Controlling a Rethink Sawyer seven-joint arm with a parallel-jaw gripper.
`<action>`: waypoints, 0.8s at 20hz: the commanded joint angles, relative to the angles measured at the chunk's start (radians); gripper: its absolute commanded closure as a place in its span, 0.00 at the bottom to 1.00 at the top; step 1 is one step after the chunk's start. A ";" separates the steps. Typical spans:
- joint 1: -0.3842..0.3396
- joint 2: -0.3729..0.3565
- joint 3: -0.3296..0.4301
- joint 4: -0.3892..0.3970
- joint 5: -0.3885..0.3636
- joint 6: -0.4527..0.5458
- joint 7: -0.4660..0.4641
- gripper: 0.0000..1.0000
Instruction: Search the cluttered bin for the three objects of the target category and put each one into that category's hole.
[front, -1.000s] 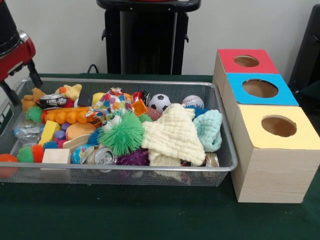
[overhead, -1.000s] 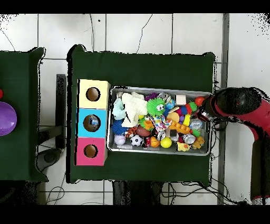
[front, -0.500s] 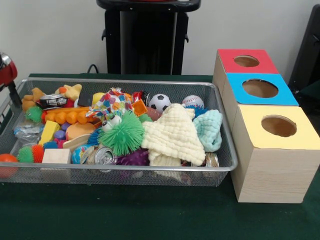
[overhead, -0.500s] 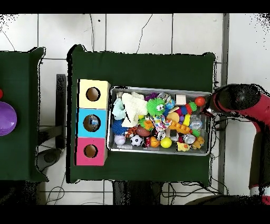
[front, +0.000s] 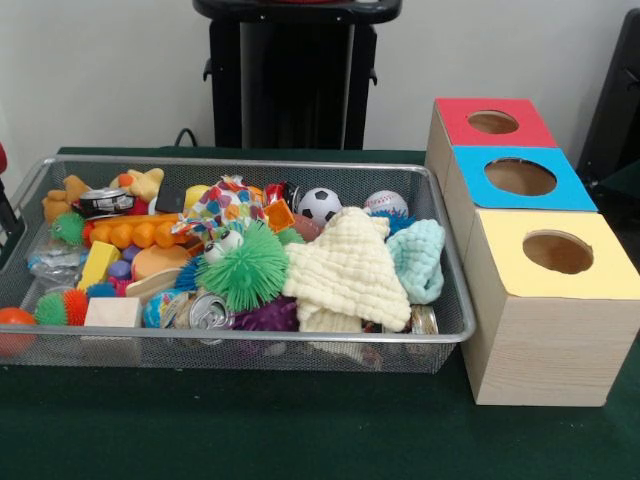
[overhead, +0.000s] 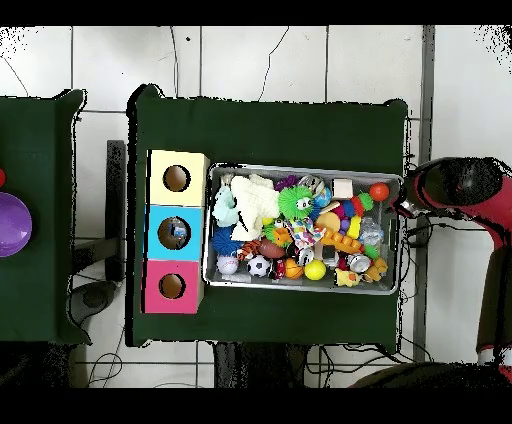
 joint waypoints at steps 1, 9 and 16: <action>-0.012 0.009 0.100 0.081 0.001 -0.034 -0.055 0.00; 0.009 -0.042 0.083 0.179 0.003 -0.096 0.038 0.00; 0.011 -0.022 0.085 0.234 0.009 -0.182 0.099 0.00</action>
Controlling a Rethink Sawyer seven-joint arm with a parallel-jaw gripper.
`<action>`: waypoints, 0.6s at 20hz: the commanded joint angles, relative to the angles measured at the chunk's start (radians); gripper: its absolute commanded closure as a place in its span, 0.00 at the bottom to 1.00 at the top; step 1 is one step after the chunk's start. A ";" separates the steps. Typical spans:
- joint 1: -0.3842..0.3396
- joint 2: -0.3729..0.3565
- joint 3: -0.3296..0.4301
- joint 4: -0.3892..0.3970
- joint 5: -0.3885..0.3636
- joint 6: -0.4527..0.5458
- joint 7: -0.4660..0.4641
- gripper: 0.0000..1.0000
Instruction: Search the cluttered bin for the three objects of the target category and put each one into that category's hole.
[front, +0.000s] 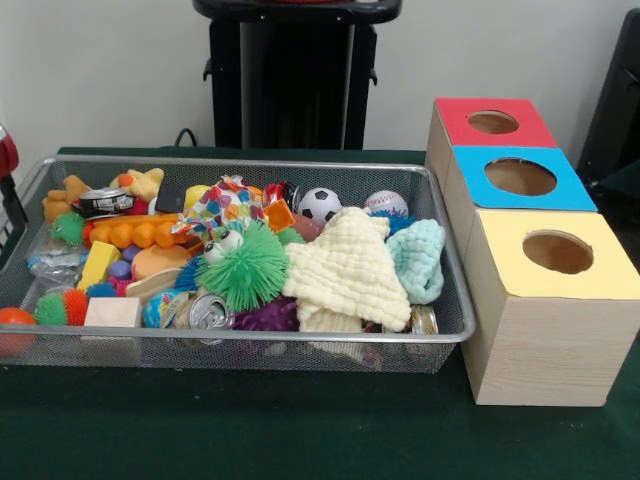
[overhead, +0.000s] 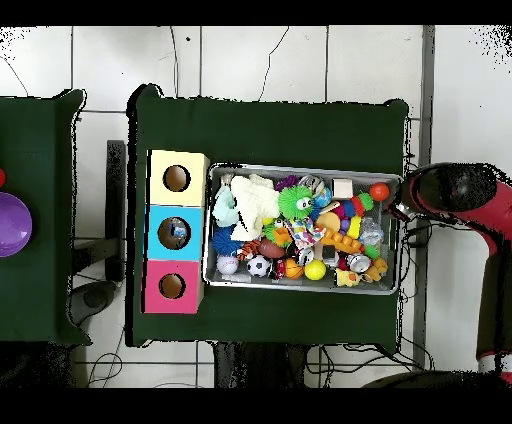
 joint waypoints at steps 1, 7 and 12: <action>0.020 0.012 0.076 0.164 0.011 -0.126 0.116 0.00; 0.026 0.035 0.071 0.168 0.018 -0.177 0.141 0.00; 0.030 0.055 0.067 0.174 0.037 -0.198 0.172 0.00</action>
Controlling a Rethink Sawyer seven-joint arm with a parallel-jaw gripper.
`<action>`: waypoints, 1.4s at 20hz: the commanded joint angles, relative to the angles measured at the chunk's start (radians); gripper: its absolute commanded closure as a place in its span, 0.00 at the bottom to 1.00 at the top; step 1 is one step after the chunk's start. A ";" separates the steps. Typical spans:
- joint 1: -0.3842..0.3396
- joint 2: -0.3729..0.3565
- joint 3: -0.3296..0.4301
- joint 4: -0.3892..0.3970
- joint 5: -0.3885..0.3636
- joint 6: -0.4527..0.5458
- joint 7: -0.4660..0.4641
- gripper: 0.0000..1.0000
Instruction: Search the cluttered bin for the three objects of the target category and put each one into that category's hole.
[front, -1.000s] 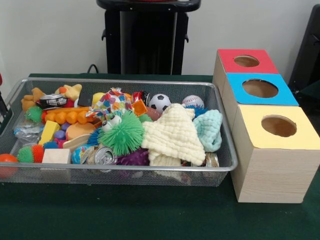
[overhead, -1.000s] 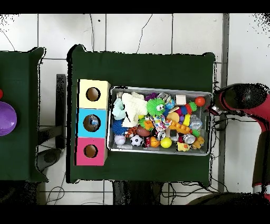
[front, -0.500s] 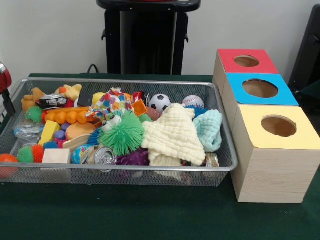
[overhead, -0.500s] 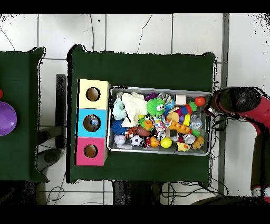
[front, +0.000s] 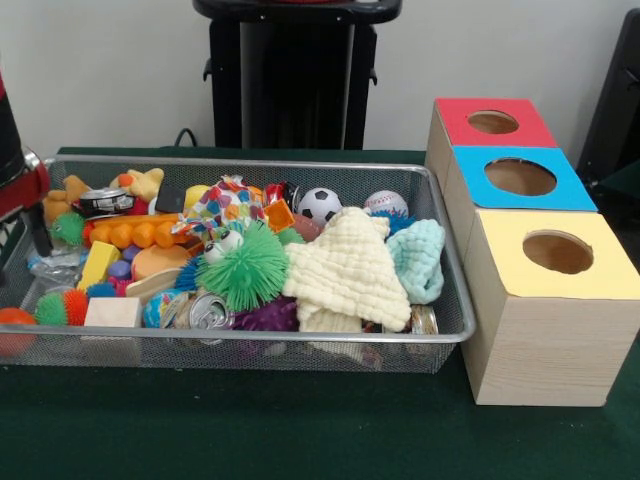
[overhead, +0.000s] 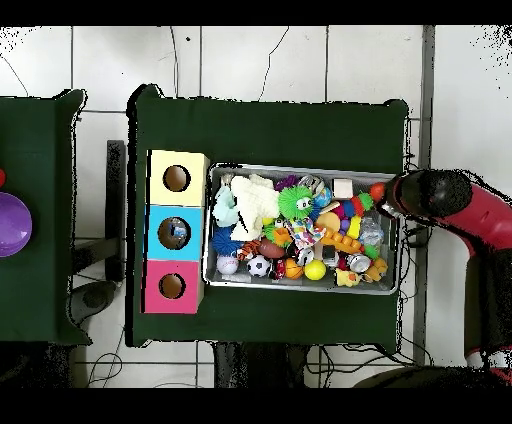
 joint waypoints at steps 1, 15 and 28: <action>0.018 0.046 0.065 0.113 0.032 -0.070 0.176 0.00; 0.066 0.099 -0.047 0.091 0.025 -0.120 0.301 0.00; 0.095 0.096 -0.156 0.060 0.033 -0.113 0.333 0.00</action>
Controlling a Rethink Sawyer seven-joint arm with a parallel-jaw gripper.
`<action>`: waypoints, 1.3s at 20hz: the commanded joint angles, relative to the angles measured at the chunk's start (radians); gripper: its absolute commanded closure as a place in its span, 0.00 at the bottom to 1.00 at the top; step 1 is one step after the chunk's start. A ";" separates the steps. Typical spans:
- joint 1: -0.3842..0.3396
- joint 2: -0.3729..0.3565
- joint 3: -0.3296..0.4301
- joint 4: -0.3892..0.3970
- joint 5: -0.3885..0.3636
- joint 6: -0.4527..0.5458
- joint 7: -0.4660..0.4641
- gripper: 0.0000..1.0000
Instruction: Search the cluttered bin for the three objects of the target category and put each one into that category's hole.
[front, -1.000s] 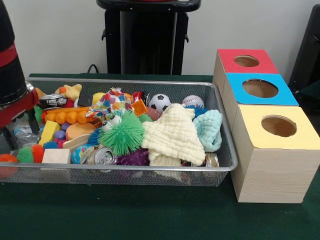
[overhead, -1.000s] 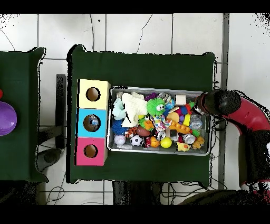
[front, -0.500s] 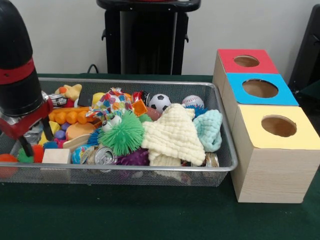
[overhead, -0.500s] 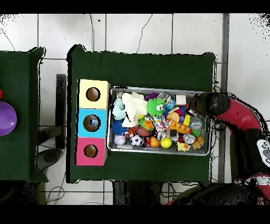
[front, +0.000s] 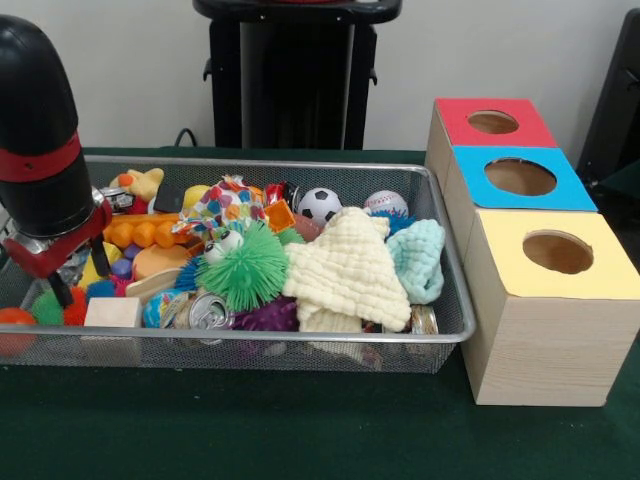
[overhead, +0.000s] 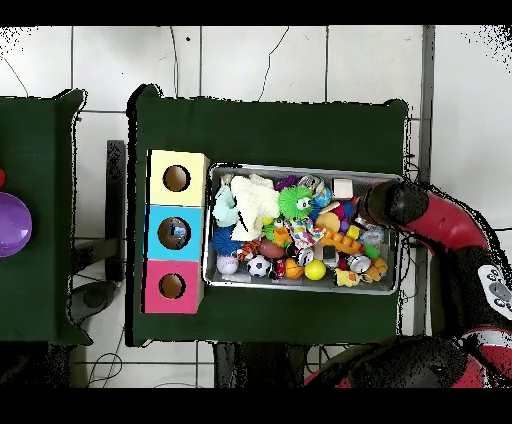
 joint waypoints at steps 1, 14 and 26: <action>0.020 0.001 -0.062 0.024 0.012 -0.033 0.331 0.00; -0.056 -0.051 -0.008 0.061 0.030 -0.065 0.197 0.00; -0.041 0.047 -0.023 0.016 0.079 -0.118 0.327 0.00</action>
